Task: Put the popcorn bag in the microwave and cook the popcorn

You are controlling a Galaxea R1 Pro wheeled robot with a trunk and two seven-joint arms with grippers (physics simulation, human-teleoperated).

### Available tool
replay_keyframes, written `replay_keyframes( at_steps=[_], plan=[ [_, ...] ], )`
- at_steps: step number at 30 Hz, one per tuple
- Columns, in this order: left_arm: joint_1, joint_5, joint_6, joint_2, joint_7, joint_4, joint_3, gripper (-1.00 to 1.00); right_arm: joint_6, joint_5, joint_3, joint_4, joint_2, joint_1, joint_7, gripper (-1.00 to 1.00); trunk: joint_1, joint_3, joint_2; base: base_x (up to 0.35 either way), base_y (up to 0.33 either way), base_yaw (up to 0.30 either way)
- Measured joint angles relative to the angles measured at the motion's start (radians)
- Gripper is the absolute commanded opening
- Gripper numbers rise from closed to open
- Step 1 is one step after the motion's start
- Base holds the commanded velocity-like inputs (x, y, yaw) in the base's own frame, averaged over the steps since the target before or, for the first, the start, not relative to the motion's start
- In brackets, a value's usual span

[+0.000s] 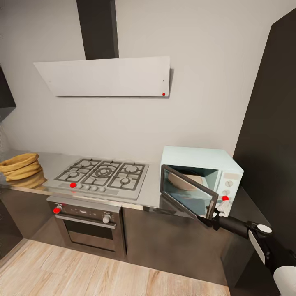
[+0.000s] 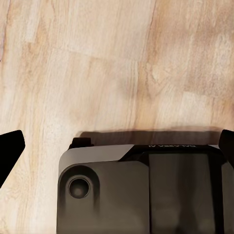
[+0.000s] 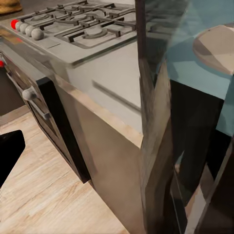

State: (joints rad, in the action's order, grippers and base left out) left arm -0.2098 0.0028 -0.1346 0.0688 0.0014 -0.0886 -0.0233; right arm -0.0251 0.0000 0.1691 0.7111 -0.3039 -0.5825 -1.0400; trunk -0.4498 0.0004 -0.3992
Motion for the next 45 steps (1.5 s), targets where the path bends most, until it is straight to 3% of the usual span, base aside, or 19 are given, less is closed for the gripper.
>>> replay_keyframes(
  at_steps=[21, 38, 45],
  plan=[
    [0.000, 0.000, 0.000, 0.000, 0.000, 0.000, -0.001, 1.00, 0.000, 0.000, -0.013, 0.003, 0.001, 0.002, -0.002, 1.00, 0.000, 0.000, 0.000, -0.089, 0.069, 0.000],
    [0.000, 0.000, 0.000, 0.000, 0.000, 0.000, 0.000, 1.00, 0.000, 0.003, -0.030, 0.003, 0.038, 0.002, -0.002, 1.00, 0.000, 0.000, 0.000, -0.099, 0.136, 0.000],
    [0.000, 0.000, 0.000, 0.000, 0.000, 0.000, 0.001, 1.00, 0.000, 0.009, -0.057, 0.006, 0.041, 0.002, 0.001, 1.00, 0.000, 0.000, 0.000, -0.010, 0.015, 0.000]
  ],
)
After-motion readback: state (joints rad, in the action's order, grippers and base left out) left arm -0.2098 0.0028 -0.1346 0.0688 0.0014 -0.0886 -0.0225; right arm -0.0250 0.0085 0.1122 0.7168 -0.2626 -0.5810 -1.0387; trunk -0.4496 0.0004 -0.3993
